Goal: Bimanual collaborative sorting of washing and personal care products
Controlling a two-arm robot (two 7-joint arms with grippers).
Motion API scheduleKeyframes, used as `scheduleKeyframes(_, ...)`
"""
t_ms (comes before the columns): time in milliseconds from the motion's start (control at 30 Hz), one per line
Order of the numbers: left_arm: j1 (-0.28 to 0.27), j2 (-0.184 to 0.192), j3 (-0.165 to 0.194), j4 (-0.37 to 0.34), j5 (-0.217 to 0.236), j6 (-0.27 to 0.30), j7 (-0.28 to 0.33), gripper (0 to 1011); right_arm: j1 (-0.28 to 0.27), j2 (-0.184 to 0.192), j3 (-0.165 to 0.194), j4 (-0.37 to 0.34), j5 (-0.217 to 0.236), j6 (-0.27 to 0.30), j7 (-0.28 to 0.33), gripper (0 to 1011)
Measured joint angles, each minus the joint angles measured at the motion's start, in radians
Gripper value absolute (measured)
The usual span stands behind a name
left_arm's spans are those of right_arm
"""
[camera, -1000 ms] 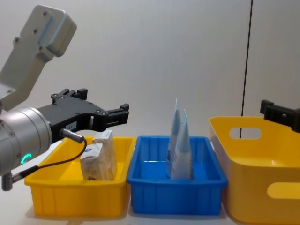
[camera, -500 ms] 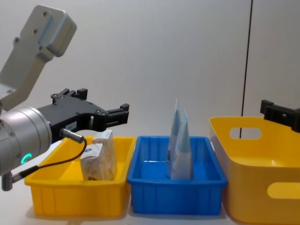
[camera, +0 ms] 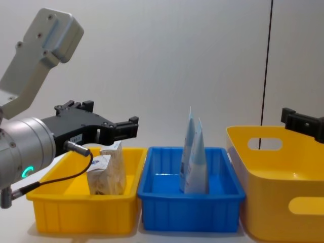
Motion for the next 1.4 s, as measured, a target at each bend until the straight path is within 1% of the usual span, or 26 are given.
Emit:
scheduleKeyframes(167,0.007,-0.003,-0.009,-0.017,-0.017,0.067,0.0,1002,0.0,0.0,0.0,0.0,0.0,0.0,0.0,1002)
scheduleKeyframes(267,0.011,-0.006,-0.014,-0.025,-0.024,0.098,0.001,1003,0.0,0.0,0.0,0.0,0.0,0.0,0.0,1002)
scheduleKeyframes(300,0.014,-0.008,-0.017,-0.03,-0.029,0.123,0.005,1002,0.0,0.0,0.0,0.0,0.0,0.0,0.0,1002)
scheduleKeyframes(367,0.016,-0.01,-0.021,-0.035,-0.033,0.145,0.01,1003,0.0,0.0,0.0,0.0,0.0,0.0,0.0,1002)
scheduleKeyframes(400,0.019,-0.014,-0.025,-0.04,-0.038,0.169,0.017,1003,0.0,0.0,0.0,0.0,0.0,0.0,0.0,1002)
scheduleKeyframes(467,0.022,-0.018,-0.029,-0.044,-0.041,0.19,0.024,1003,0.0,0.0,0.0,0.0,0.0,0.0,0.0,1002)
scheduleKeyframes(500,0.025,-0.024,-0.034,-0.047,-0.045,0.214,0.033,1003,0.0,0.0,0.0,0.0,0.0,0.0,0.0,1002)
scheduleKeyframes(733,0.034,-0.047,-0.054,-0.044,-0.062,0.281,0.061,1003,0.0,0.0,0.0,0.0,0.0,0.0,0.0,1002)
scheduleKeyframes(867,0.034,-0.065,-0.066,-0.025,-0.071,0.302,0.071,1003,0.0,0.0,0.0,0.0,0.0,0.0,0.0,1002)
scheduleKeyframes(1000,0.032,-0.076,-0.072,-0.011,-0.077,0.31,0.076,1002,0.0,0.0,0.0,0.0,0.0,0.0,0.0,1002)
scheduleKeyframes(1300,0.015,-0.107,-0.091,0.041,-0.093,0.32,0.075,1003,0.0,0.0,0.0,0.0,0.0,0.0,0.0,1002)
scheduleKeyframes(1400,0.008,-0.112,-0.094,0.053,-0.096,0.321,0.07,1002,0.0,0.0,0.0,0.0,0.0,0.0,0.0,1002)
